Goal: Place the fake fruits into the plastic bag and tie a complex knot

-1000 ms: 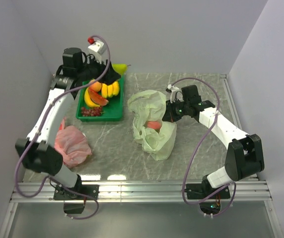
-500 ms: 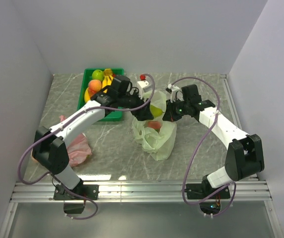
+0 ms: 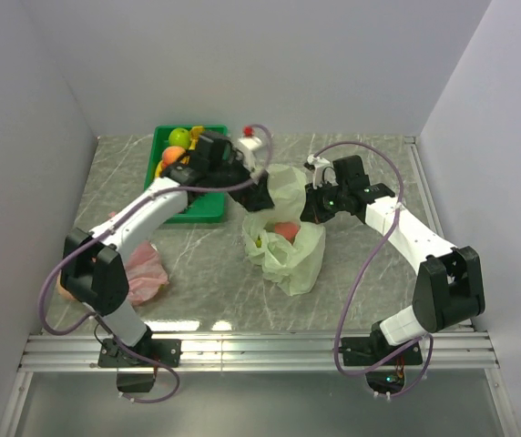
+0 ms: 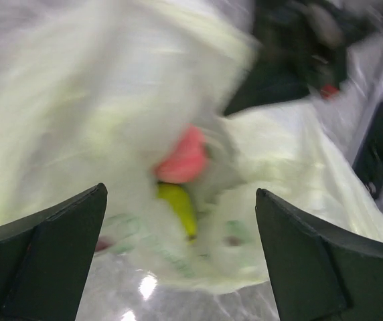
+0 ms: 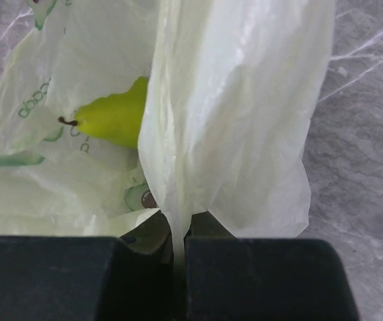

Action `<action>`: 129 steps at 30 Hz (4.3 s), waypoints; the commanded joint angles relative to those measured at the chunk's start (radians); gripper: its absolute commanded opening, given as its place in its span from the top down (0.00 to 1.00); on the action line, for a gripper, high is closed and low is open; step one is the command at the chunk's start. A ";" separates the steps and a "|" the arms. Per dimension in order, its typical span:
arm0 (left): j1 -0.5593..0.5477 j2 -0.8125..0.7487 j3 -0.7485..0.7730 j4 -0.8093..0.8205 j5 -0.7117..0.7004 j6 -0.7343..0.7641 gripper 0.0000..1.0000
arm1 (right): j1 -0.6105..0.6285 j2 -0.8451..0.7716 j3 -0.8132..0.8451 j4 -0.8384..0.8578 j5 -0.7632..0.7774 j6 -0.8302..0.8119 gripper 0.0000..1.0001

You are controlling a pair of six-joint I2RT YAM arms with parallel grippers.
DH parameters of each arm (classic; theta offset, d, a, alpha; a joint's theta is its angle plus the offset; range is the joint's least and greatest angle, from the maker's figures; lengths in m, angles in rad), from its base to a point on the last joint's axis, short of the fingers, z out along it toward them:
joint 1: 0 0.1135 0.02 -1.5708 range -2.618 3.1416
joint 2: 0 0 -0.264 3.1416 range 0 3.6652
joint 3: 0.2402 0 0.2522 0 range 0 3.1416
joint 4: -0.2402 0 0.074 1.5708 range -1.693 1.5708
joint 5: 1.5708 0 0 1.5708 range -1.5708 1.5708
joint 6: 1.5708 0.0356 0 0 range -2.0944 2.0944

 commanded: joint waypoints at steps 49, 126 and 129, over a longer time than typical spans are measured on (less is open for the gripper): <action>0.423 0.523 0.438 -0.151 -0.872 -0.526 0.68 | 0.000 -0.025 0.015 0.002 0.010 -0.023 1.00; 0.484 0.703 0.732 0.265 -0.174 0.048 0.01 | -0.076 -0.027 0.033 -0.045 -0.033 -0.016 1.00; 0.490 0.746 0.767 0.262 -0.133 0.045 0.01 | -0.075 -0.021 0.030 -0.045 -0.035 -0.014 1.00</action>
